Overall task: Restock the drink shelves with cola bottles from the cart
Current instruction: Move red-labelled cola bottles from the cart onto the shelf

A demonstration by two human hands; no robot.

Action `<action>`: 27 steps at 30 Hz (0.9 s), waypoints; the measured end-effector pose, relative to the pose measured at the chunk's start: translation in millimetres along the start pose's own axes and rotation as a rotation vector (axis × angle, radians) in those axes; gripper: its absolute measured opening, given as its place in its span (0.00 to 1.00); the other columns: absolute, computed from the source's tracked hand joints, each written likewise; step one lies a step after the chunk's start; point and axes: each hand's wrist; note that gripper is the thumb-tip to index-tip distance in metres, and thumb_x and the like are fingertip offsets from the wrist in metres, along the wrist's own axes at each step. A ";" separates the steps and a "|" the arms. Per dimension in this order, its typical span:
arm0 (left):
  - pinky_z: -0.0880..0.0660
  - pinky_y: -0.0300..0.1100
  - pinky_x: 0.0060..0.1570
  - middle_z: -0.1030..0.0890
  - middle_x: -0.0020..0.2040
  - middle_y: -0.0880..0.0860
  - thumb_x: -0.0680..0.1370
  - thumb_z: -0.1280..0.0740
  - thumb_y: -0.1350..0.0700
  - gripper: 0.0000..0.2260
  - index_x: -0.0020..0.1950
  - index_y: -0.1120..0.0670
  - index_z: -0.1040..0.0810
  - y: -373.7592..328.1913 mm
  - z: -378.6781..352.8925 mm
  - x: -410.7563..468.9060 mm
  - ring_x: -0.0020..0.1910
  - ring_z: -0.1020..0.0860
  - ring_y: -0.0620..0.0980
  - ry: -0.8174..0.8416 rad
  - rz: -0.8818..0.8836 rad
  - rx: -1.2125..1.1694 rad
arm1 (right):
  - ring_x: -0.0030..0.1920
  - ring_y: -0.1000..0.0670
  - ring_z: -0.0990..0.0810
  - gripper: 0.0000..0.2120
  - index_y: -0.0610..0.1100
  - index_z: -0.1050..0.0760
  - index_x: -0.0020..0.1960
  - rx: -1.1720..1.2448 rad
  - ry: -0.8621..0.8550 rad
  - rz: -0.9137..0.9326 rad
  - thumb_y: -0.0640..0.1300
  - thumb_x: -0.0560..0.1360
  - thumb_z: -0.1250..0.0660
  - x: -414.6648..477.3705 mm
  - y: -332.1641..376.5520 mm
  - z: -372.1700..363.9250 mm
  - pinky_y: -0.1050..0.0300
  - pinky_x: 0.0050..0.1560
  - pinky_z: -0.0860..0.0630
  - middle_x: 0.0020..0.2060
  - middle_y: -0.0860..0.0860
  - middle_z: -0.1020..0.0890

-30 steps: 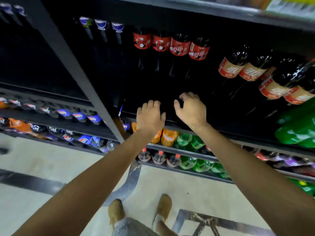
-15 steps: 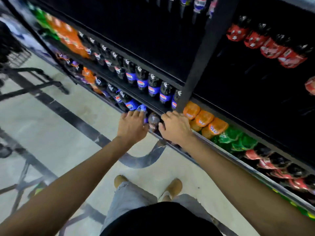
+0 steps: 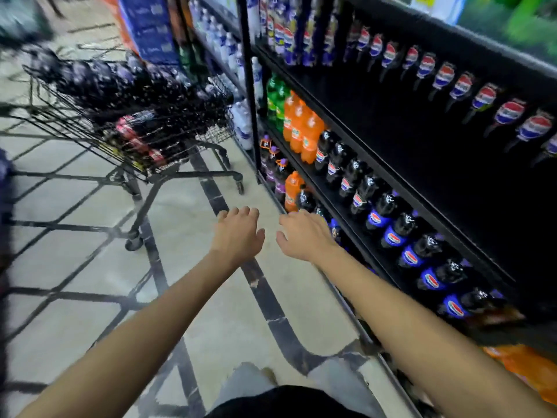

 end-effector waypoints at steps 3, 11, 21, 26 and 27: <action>0.35 0.49 0.59 0.24 0.60 0.54 0.79 0.41 0.47 0.16 0.62 0.54 0.28 54.9 11.1 26.4 0.61 0.27 0.56 -0.037 0.075 0.005 | 0.54 0.43 0.23 0.13 0.42 0.25 0.53 -0.035 -0.004 0.088 0.49 0.77 0.42 54.3 13.9 8.9 0.53 0.44 0.33 0.49 0.46 0.20; 0.35 0.49 0.60 0.24 0.61 0.53 0.79 0.42 0.49 0.16 0.63 0.54 0.29 138.8 28.0 130.1 0.61 0.27 0.55 -0.064 0.196 0.050 | 0.51 0.43 0.23 0.08 0.44 0.31 0.43 -0.106 0.026 0.271 0.48 0.77 0.43 221.9 10.3 26.8 0.53 0.40 0.35 0.47 0.46 0.20; 0.32 0.49 0.58 0.23 0.58 0.52 0.78 0.41 0.47 0.15 0.61 0.53 0.28 232.1 48.9 251.7 0.59 0.26 0.55 -0.057 0.480 0.021 | 0.48 0.44 0.21 0.07 0.45 0.31 0.44 -0.042 0.016 0.570 0.48 0.77 0.42 443.7 24.5 55.1 0.53 0.39 0.29 0.40 0.49 0.24; 0.31 0.49 0.56 0.23 0.56 0.53 0.78 0.41 0.48 0.14 0.60 0.54 0.27 278.6 45.1 274.4 0.57 0.25 0.55 -0.063 0.650 -0.013 | 0.48 0.44 0.22 0.12 0.42 0.26 0.51 -0.059 0.047 0.740 0.48 0.77 0.43 517.7 64.8 47.4 0.54 0.38 0.32 0.44 0.47 0.20; 0.31 0.48 0.56 0.23 0.56 0.53 0.79 0.41 0.48 0.14 0.59 0.54 0.27 288.7 43.5 280.1 0.57 0.25 0.56 -0.065 0.676 -0.020 | 0.49 0.44 0.22 0.13 0.42 0.25 0.53 -0.060 0.051 0.767 0.49 0.78 0.43 531.7 73.0 44.6 0.54 0.39 0.32 0.45 0.47 0.19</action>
Point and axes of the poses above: each hand's wrist, its own x-axis towards the middle knuckle, its own z-axis out of the back of the hand, y = z × x
